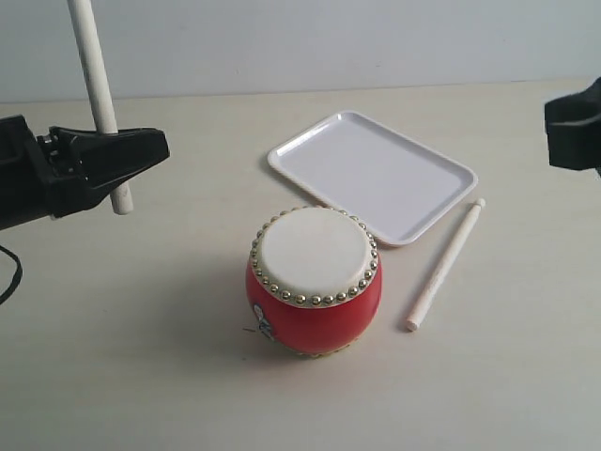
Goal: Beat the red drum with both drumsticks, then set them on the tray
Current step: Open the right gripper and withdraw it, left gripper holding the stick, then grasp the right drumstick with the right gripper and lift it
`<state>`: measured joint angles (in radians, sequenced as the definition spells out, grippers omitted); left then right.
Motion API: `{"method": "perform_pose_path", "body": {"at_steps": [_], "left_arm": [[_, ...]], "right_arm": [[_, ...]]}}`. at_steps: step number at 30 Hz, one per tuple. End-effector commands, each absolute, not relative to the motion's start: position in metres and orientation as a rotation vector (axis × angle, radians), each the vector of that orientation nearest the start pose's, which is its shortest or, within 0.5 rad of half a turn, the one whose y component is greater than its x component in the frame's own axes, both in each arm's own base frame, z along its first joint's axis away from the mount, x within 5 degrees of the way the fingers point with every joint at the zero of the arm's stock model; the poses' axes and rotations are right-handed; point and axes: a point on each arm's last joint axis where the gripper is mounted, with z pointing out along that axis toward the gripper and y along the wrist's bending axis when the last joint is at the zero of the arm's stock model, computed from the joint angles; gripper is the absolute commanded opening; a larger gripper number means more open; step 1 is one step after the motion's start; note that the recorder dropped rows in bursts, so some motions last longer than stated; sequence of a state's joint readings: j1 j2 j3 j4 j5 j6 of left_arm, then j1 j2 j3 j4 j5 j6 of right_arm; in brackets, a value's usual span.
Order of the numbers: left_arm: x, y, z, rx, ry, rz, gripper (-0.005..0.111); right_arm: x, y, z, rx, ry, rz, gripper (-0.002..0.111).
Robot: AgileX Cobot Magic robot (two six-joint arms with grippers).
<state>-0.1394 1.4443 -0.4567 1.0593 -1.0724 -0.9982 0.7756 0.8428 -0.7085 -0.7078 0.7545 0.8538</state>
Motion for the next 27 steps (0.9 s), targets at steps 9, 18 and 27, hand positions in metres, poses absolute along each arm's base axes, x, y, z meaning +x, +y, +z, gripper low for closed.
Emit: {"method": "perform_pose_path", "body": {"at_steps": [9,18,27], "left_arm": [[0.223,-0.101,0.218,0.541,1.696,-1.061,0.000],[0.220,-0.103,0.216,0.591,1.703,-1.066,0.000],[0.219,-0.103,0.216,0.591,1.713,-1.077,0.000]], "right_arm": [[0.181,0.117,0.248,0.096,2.476,-0.035,0.050],[0.228,0.133,0.219,0.189,2.769,0.013,0.050],[0.265,0.131,0.195,0.307,2.819,-0.011,0.050]]}}
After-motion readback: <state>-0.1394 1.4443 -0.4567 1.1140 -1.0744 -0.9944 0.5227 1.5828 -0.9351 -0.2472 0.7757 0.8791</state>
